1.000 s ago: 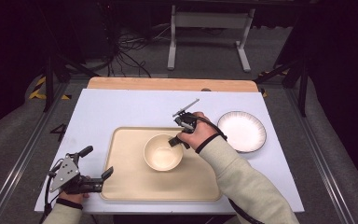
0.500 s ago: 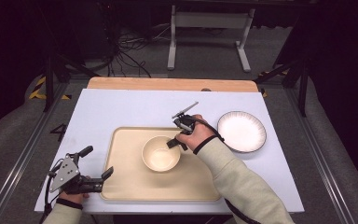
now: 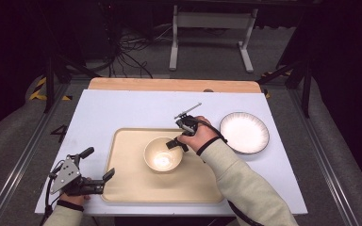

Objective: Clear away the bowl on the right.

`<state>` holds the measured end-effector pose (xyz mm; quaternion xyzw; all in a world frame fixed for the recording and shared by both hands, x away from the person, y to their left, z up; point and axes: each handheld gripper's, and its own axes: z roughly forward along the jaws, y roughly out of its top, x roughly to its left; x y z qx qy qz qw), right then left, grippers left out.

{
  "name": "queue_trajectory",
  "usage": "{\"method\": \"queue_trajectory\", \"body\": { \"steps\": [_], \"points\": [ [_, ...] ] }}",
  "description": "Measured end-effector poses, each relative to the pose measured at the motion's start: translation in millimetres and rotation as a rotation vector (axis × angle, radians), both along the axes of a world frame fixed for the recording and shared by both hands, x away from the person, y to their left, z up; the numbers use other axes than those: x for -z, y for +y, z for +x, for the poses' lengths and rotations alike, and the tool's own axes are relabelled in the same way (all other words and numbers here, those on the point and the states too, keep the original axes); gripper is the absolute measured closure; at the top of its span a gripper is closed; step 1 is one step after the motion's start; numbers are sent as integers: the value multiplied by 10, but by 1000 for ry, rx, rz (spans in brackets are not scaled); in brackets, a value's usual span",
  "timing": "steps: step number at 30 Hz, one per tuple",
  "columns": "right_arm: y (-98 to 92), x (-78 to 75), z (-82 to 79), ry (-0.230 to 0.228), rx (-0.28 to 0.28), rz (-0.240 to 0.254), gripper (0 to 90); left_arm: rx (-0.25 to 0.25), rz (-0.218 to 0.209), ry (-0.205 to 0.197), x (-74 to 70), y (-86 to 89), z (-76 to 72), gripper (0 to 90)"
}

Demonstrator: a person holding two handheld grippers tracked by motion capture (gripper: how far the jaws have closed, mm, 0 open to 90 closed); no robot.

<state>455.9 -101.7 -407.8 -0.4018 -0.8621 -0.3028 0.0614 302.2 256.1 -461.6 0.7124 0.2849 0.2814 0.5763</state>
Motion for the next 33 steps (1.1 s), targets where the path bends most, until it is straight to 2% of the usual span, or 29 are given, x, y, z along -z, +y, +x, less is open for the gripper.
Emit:
{"method": "queue_trajectory", "body": {
  "steps": [3,8,11,14,17,22,27,28,29,33],
  "points": [
    [26,-29,-18,-20,-1,0,533,0,-1,0,0,0,0,2],
    [43,-96,-35,-84,-3,-16,445,1,-2,-1,1,0,2,2],
    [36,-155,-48,-116,1,8,372,0,-2,-1,0,1,4,2],
    [21,-200,-62,-158,-6,3,333,1,-2,0,1,0,3,2],
    [-3,-250,-86,-193,-15,21,269,1,-2,0,1,0,2,2],
    [-63,-324,-142,-247,-30,43,232,0,-3,1,0,2,3,2],
    [-172,-392,-225,-324,-54,67,222,3,0,4,-2,6,6,2],
    [-172,-392,-225,-324,-54,67,222,3,0,4,-2,6,6,2],
    [-226,-402,-264,-354,-63,61,223,1,0,5,-2,5,7,2],
    [-310,-429,-340,-411,-86,80,214,-2,-3,8,-2,7,9,2]
  ]
}}
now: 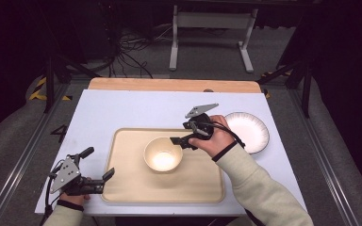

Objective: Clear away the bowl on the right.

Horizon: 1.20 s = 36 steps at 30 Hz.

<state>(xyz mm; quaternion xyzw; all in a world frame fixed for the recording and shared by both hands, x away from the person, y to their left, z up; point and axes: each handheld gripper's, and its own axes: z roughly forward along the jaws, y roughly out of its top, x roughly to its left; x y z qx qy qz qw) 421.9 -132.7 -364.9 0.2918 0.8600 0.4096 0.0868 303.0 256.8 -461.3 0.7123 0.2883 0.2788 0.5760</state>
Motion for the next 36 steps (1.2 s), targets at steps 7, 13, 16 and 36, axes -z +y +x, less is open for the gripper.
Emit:
{"method": "queue_trajectory", "body": {
  "steps": [7,13,16,36],
  "points": [
    [-117,-33,-109,-41,-19,32,193,3,-2,3,-1,-1,0,2],
    [-259,-52,-193,-72,-6,47,179,3,-1,3,-1,-1,0,2],
    [-331,-58,-218,-88,5,57,180,3,-2,4,-1,0,1,2],
    [-871,57,-416,-199,83,104,198,2,-3,2,1,-4,4,2]
  ]
}}
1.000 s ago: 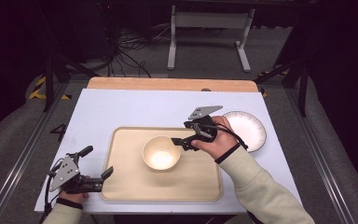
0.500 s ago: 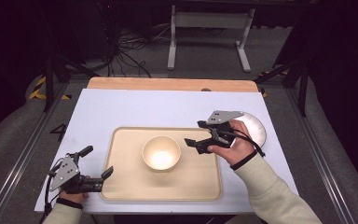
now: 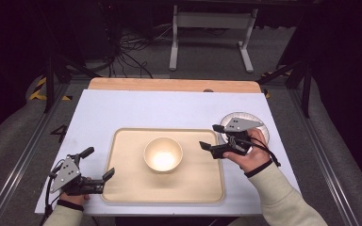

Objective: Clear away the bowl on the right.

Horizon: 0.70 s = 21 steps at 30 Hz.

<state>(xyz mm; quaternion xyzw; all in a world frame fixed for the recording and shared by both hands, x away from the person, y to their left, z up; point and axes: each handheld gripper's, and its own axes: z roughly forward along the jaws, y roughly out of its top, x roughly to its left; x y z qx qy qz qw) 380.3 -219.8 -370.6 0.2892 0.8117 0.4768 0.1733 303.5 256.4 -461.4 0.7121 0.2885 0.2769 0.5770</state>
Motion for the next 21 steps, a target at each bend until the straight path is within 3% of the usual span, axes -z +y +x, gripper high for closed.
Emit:
{"method": "queue_trajectory", "body": {
  "steps": [6,12,21],
  "points": [
    [-94,125,-71,-97,18,31,200,0,2,1,-1,1,0,2],
    [-183,300,-150,-198,58,93,198,0,-3,0,1,0,2,2],
    [-239,497,-247,-259,60,134,204,1,-6,16,-6,9,8,2]
  ]
}}
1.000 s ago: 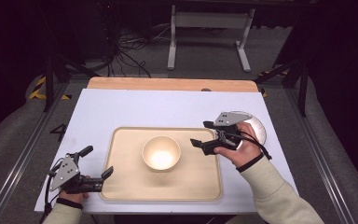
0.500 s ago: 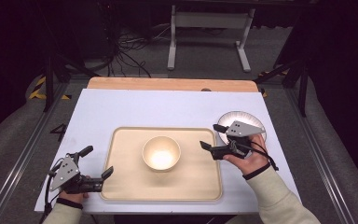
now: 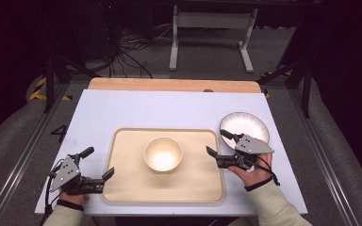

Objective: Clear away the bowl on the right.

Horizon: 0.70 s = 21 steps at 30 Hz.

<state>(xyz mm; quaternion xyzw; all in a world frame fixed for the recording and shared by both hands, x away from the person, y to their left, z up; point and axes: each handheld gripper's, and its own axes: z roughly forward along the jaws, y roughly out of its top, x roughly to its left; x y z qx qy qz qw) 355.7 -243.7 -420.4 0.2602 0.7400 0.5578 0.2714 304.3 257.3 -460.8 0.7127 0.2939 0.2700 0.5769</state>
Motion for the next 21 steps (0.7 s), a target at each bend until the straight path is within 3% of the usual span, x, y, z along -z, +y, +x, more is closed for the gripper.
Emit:
{"method": "queue_trajectory", "body": {
  "steps": [10,21],
  "points": [
    [-55,180,-97,-57,21,-31,202,3,-4,6,-2,7,4,2],
    [-101,340,-203,-32,44,-20,202,5,-7,11,-3,14,6,2]
  ]
}}
